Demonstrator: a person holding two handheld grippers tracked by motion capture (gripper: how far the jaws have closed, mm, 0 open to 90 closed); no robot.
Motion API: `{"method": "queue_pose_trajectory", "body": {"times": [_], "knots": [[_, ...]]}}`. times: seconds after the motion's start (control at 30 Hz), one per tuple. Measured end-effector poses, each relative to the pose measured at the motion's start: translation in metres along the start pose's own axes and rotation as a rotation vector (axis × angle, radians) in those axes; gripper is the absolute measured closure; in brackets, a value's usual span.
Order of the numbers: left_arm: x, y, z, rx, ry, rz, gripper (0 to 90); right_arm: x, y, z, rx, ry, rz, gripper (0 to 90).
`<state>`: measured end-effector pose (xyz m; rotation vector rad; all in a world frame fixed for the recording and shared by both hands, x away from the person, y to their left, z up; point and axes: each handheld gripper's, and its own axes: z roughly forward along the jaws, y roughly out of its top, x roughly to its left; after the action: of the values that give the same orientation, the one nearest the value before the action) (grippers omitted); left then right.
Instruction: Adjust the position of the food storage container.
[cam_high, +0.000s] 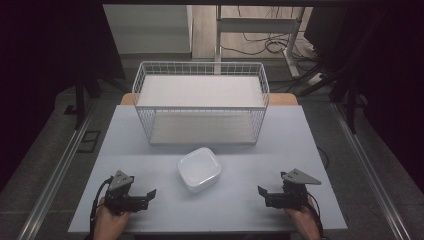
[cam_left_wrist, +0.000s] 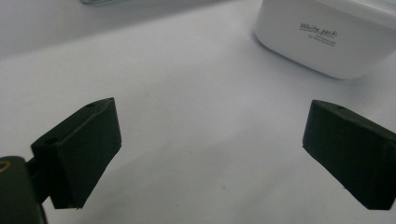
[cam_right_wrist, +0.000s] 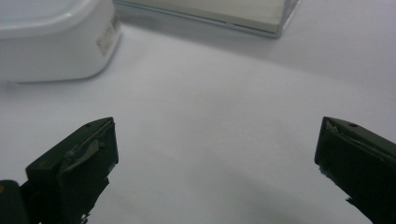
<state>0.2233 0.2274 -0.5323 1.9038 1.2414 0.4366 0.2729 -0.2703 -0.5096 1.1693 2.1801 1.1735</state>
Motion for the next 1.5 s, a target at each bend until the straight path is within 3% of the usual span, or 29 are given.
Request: {"method": "queue_pose_trajectory", "body": {"times": [0.1, 0.27, 0.57, 0.73, 0.87, 1.07, 1.27, 1.5], "knots": [[0.001, 0.000, 0.000, -0.014, -0.002, 0.014, 4.7, -0.003, -0.001, 0.000, 0.003, 0.002, 0.019, 0.0], [0.004, 0.001, -0.002, -0.041, -0.048, -0.027, 4.8, -0.003, 0.000, -0.001, 0.009, -0.017, -0.001, 0.0], [0.001, 0.002, 0.000, -0.015, -0.075, -0.028, 4.2, 0.000, 0.001, 0.000, 0.037, 0.021, -0.021, 0.0], [0.001, 0.005, -0.004, -0.058, -0.137, -0.058, 4.4, 0.001, 0.002, 0.001, 0.031, 0.029, 0.011, 0.0], [-0.001, 0.007, -0.003, -0.054, -0.136, -0.044, 8.4, 0.003, 0.004, 0.001, 0.027, 0.024, 0.010, 0.0], [-0.008, 0.013, 0.003, -0.054, -0.160, -0.023, 17.9, 0.009, 0.009, 0.003, 0.064, 0.120, 0.047, 0.0], [-0.012, 0.018, 0.010, -0.049, -0.172, 0.000, 28.9, 0.018, 0.015, 0.009, 0.089, 0.129, 0.006, 0.0], [-0.017, 0.022, 0.018, -0.024, -0.175, 0.005, 40.3, 0.021, 0.023, 0.015, 0.101, 0.154, 0.030, 8.9]]}}
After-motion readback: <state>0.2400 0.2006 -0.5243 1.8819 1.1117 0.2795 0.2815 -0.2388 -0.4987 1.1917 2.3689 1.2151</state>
